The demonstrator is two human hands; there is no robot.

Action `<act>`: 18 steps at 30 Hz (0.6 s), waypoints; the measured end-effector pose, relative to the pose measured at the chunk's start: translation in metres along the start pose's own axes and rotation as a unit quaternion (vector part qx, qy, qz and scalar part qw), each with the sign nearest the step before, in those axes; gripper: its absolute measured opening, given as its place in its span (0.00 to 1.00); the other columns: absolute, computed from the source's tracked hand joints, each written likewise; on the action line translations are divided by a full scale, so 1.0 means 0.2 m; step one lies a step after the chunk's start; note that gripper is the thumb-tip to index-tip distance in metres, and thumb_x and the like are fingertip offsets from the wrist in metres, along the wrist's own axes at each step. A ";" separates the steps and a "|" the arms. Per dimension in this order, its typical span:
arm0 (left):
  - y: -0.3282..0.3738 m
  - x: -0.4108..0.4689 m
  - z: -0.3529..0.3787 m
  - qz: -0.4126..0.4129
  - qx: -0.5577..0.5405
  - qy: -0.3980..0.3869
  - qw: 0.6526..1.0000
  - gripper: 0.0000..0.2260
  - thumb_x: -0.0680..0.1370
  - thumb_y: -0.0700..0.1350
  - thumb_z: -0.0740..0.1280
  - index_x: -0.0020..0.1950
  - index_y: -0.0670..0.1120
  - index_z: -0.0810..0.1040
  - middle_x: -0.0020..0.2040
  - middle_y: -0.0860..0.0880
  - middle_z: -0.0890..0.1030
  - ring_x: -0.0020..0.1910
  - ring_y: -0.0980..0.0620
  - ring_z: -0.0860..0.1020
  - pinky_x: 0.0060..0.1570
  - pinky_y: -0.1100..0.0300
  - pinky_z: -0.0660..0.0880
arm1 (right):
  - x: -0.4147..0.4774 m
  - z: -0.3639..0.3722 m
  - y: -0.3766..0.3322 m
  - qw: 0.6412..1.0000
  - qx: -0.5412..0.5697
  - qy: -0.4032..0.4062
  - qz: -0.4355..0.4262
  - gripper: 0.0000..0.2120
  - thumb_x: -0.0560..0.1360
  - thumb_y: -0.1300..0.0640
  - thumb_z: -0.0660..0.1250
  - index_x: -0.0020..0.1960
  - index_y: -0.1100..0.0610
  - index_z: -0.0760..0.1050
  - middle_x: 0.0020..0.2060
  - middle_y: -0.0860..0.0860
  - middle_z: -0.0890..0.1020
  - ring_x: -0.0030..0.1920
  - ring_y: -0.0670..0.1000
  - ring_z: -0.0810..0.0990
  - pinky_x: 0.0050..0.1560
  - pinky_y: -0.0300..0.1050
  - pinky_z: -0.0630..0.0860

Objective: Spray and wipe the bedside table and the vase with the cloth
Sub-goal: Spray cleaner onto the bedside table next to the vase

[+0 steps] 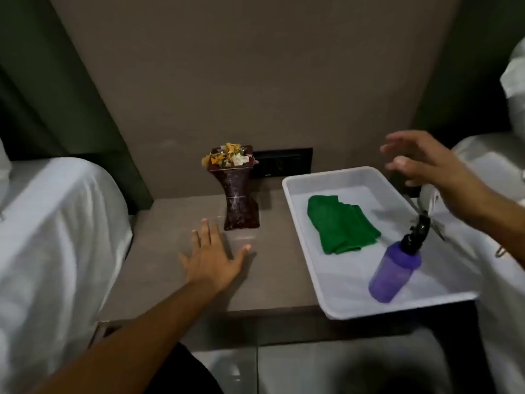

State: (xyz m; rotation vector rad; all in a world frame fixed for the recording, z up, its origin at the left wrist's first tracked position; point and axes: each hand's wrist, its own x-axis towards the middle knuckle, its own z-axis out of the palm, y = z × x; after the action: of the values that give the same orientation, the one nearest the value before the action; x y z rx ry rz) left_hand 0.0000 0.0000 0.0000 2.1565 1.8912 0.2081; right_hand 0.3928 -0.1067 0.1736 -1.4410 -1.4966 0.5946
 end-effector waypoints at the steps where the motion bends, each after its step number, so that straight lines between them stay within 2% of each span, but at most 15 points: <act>1: -0.01 -0.02 0.06 -0.002 0.003 -0.010 1.000 0.54 0.73 0.82 0.49 0.87 0.48 0.42 0.88 0.48 0.40 0.87 0.40 0.45 0.78 0.25 0.50 | -0.05 0.04 0.04 0.999 0.031 0.006 0.008 0.28 0.70 0.30 0.65 0.68 0.36 0.73 0.64 0.39 0.82 0.64 0.47 0.82 0.57 0.51 0.77; 4: -0.11 -0.05 0.14 -0.019 0.037 -0.031 0.999 0.53 0.73 0.82 0.45 0.87 0.49 0.45 0.89 0.48 0.43 0.87 0.42 0.44 0.79 0.25 0.48 | -0.14 0.24 0.15 0.997 0.056 0.021 0.053 0.29 0.73 0.32 0.57 0.70 0.44 0.73 0.66 0.48 0.82 0.63 0.55 0.82 0.56 0.55 0.75; 7: -0.16 -0.04 0.21 -0.023 0.054 -0.024 0.998 0.51 0.73 0.82 0.42 0.87 0.50 0.47 0.89 0.47 0.45 0.87 0.43 0.44 0.80 0.26 0.46 | -0.24 0.40 0.29 0.982 0.139 0.099 0.078 0.31 0.76 0.39 0.57 0.75 0.53 0.69 0.69 0.54 0.80 0.61 0.58 0.82 0.59 0.56 0.76; 8: -0.07 -0.09 0.21 -0.004 0.022 -0.004 1.000 0.51 0.73 0.81 0.41 0.87 0.50 0.47 0.89 0.47 0.45 0.87 0.43 0.44 0.80 0.26 0.46 | -0.35 0.33 0.22 0.980 0.133 0.143 0.039 0.29 0.78 0.42 0.60 0.76 0.52 0.69 0.68 0.54 0.80 0.61 0.59 0.83 0.61 0.56 0.78; 10: -0.05 -0.09 0.26 0.018 0.031 0.007 0.999 0.51 0.72 0.81 0.39 0.87 0.50 0.47 0.89 0.48 0.46 0.87 0.44 0.44 0.80 0.26 0.45 | -0.46 0.35 0.28 0.980 0.118 0.155 0.028 0.25 0.78 0.46 0.70 0.73 0.46 0.71 0.65 0.48 0.81 0.61 0.57 0.84 0.62 0.51 0.82; 12: -0.05 -0.11 0.30 0.026 0.041 0.019 0.999 0.50 0.73 0.80 0.38 0.87 0.51 0.48 0.89 0.48 0.46 0.87 0.44 0.44 0.80 0.27 0.45 | -0.52 0.38 0.35 0.984 0.067 0.163 0.032 0.26 0.76 0.53 0.77 0.70 0.44 0.72 0.62 0.43 0.82 0.56 0.49 0.86 0.60 0.55 0.84; 14: -0.06 -0.11 0.31 0.017 0.043 0.024 0.999 0.47 0.75 0.79 0.39 0.87 0.53 0.49 0.89 0.48 0.45 0.87 0.43 0.44 0.79 0.27 0.44 | -0.54 0.44 0.39 0.977 0.034 0.210 0.017 0.24 0.79 0.58 0.73 0.71 0.44 0.71 0.58 0.43 0.84 0.54 0.45 0.86 0.62 0.58 0.83; 18: -0.02 -0.15 0.29 0.022 0.050 0.016 0.998 0.42 0.78 0.76 0.42 0.87 0.54 0.50 0.89 0.47 0.46 0.87 0.42 0.44 0.80 0.26 0.44 | -0.52 0.52 0.39 0.967 -0.015 0.255 -0.016 0.20 0.84 0.58 0.67 0.74 0.46 0.71 0.54 0.36 0.82 0.54 0.41 0.83 0.60 0.52 0.82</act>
State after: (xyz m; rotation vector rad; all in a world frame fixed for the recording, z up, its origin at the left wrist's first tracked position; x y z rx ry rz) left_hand 0.0090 -0.0344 -0.0543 2.2739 1.9119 0.1602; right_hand 0.3269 -0.1630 0.0323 -1.4523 -1.1175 0.1567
